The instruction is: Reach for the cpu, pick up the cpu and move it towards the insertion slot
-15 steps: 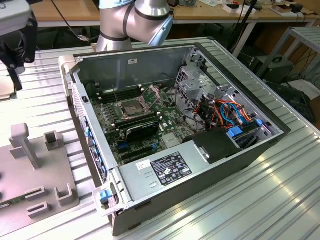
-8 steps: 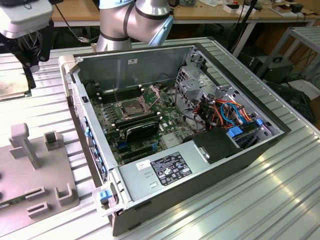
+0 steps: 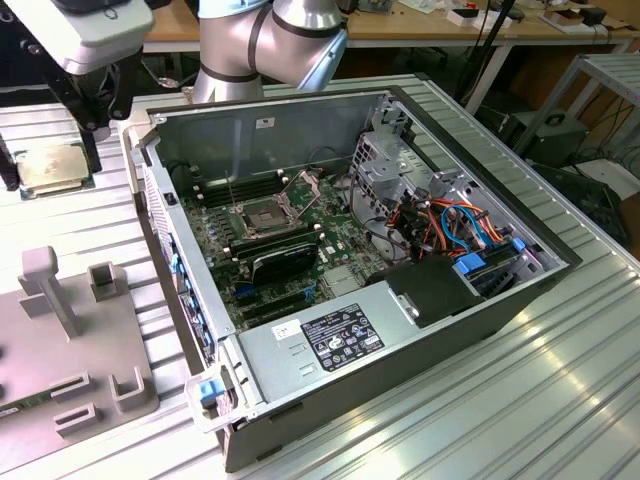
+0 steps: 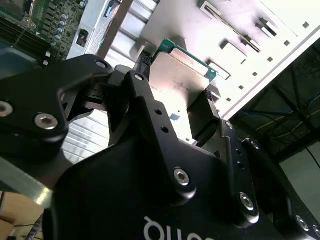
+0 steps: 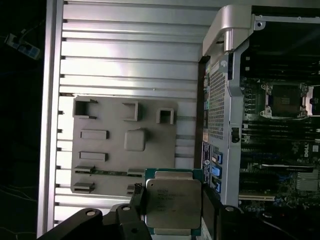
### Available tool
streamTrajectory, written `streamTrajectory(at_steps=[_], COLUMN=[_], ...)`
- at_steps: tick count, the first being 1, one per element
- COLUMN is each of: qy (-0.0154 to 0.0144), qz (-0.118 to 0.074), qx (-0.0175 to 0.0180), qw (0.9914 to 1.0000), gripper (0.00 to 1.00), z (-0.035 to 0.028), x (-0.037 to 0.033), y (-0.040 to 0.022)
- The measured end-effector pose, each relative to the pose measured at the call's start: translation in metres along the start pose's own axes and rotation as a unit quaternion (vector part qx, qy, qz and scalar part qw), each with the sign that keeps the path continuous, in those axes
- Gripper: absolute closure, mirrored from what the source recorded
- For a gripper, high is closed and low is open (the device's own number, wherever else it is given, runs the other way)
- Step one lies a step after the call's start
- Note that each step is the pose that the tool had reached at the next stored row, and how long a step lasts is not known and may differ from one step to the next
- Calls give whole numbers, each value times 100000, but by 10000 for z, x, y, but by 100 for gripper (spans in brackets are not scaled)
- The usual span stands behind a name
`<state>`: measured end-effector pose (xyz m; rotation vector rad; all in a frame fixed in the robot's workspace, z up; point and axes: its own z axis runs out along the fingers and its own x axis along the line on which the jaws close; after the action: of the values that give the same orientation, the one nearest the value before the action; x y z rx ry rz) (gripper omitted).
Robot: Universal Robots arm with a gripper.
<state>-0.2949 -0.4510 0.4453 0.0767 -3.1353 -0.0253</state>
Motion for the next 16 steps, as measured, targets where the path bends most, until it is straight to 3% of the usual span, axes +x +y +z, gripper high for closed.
streamTrajectory(at_steps=[16], qy=[4], qz=[-1], qx=[3], qw=[100000], gripper=[45], z=[2], x=[-339], y=[-17])
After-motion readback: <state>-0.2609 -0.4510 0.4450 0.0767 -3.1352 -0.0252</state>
